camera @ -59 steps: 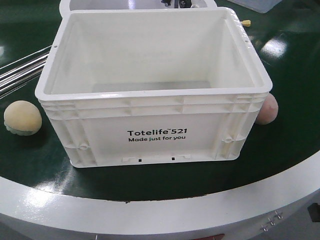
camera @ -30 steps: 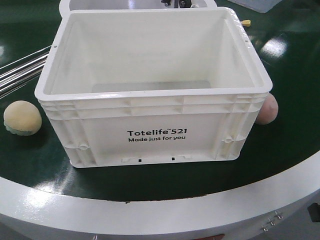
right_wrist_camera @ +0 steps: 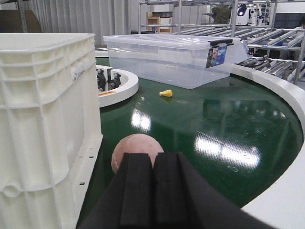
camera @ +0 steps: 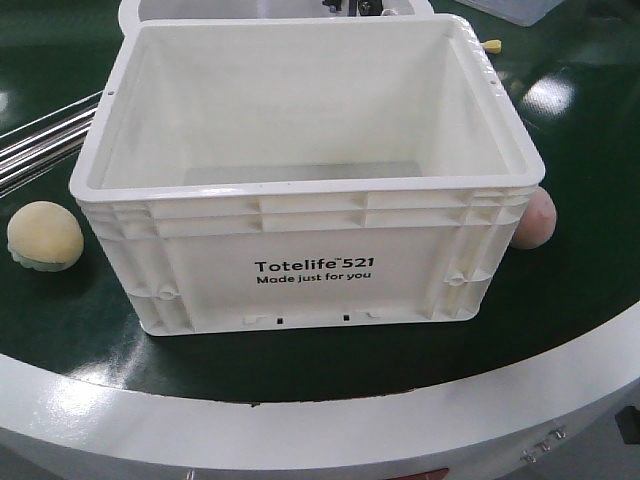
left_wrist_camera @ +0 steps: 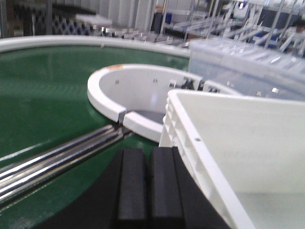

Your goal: Place moving items into box and shelve

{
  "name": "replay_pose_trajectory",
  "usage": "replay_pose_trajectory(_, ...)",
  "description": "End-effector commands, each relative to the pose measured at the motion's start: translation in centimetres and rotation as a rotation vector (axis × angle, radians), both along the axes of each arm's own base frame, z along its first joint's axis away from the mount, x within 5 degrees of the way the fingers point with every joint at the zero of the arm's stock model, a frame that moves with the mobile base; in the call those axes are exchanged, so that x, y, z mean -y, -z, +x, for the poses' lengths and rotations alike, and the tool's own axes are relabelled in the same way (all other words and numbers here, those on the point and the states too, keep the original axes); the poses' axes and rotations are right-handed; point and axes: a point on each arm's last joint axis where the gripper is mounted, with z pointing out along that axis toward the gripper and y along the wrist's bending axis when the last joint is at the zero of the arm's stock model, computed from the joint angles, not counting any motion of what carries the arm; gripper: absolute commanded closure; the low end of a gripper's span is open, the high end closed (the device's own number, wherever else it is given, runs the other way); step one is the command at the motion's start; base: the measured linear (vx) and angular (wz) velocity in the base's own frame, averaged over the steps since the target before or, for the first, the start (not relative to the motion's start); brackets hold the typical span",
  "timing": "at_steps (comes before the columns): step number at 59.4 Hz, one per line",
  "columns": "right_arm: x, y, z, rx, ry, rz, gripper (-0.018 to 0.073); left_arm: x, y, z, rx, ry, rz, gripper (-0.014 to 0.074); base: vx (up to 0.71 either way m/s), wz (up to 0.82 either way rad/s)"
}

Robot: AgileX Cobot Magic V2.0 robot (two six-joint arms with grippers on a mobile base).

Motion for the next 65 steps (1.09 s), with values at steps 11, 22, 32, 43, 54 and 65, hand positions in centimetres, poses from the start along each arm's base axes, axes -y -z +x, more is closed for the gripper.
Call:
replay_pose_trajectory(11, 0.0, -0.5, 0.1, 0.064, 0.005, -0.010, 0.0567, 0.3, -2.6, 8.1, -0.149, -0.007, 0.009, 0.0426, 0.00, 0.00)
replay_pose_trajectory(22, 0.0, -0.5, 0.1, 0.065, 0.005, -0.022, 0.0567, -0.4, -3.5, 11.9, -0.334, -0.042, 0.046, 0.0157, 0.00, 0.00)
replay_pose_trajectory(32, 0.0, -0.5, 0.1, 0.065, 0.005, -0.021, 0.0567, -1.0, -2.5, 13.7, -0.567, -0.075, 0.092, -0.0019, 0.00, 0.00)
replay_pose_trajectory(43, 0.0, -0.6, 0.1, 0.068, 0.005, -0.020, 0.0567, -1.0, 0.3, 15.2, -0.696, -0.074, 0.092, 0.0001, 0.00, 0.00)
replay_pose_trajectory(54, 0.0, -0.7, 0.1, 0.079, 0.005, -0.017, 0.0567, -1.1, 2.9, 15.5, -0.866, -0.073, 0.109, 0.0011, 0.00, 0.00)
replay_pose_trajectory(65, 0.0, -0.7, 0.1, 0.084, 0.004, 0.017, 0.0567, -0.7, 4.9, 14.6, -1.090, -0.065, 0.061, 0.0011, 0.00, 0.00)
